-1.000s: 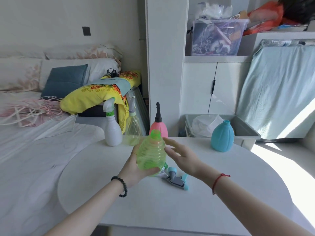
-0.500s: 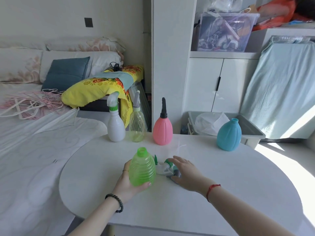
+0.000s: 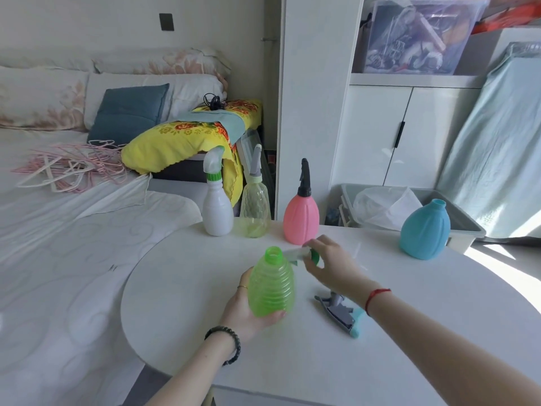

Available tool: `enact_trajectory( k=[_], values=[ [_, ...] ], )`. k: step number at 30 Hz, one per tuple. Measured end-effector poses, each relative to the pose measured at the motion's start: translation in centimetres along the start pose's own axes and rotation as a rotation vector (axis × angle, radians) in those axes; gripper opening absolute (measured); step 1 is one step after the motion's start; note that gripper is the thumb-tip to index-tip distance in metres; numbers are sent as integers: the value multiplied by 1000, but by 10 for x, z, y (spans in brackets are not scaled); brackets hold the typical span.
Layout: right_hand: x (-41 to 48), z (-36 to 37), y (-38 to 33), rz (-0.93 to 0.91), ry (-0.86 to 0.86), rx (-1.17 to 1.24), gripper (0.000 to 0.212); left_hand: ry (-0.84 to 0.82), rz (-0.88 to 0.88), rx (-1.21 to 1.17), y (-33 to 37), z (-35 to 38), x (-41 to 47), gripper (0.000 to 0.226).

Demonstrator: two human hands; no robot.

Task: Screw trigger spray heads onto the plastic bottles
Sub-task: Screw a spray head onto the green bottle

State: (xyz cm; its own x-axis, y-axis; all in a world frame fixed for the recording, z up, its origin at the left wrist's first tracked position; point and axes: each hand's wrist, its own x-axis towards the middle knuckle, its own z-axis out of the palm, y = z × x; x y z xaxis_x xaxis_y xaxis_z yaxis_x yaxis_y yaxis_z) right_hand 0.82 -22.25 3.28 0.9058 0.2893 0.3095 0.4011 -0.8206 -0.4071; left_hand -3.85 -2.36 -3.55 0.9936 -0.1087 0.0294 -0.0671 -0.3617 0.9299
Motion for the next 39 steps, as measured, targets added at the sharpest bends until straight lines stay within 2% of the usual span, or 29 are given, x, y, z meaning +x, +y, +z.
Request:
enact_trajectory(
  k=[3, 7, 10, 13, 15, 17, 21, 24, 31, 36, 39],
  values=[
    [9, -16, 1, -51, 36, 77, 15, -8, -4, 11, 2, 2, 2, 86],
    [9, -27, 1, 53, 64, 319, 13, 4, -16, 39, 3, 2, 1, 80],
    [6, -21, -3, 135, 63, 454, 21, 18, -20, 38, 3, 2, 0, 80],
    [4, -10, -5, 200, 56, 542, 17, 10, -19, 25, 3, 2, 0, 82],
    [7, -13, -8, 208, 80, 587, 15, 10, -15, 24, 4, 3, 0, 83],
    [13, -27, -16, 180, 153, 667, 24, 7, -7, 21, 5, 3, 0, 86],
    [32, -75, -47, 156, 323, 1043, 26, 0, 9, 57, 5, 3, 1, 85],
    [42, -106, -75, 91, 354, 1256, 23, 6, 11, 37, 4, 3, 1, 85],
    [44, -106, -110, 7, 380, 1239, 16, 10, 4, 31, 2, 2, 0, 79],
    [45, -82, -111, 20, 444, 1245, 16, 17, -1, 37, 2, 4, 0, 80],
    [44, -63, -106, 43, 426, 1199, 16, 17, 1, 50, 2, 4, 1, 80]
  ],
)
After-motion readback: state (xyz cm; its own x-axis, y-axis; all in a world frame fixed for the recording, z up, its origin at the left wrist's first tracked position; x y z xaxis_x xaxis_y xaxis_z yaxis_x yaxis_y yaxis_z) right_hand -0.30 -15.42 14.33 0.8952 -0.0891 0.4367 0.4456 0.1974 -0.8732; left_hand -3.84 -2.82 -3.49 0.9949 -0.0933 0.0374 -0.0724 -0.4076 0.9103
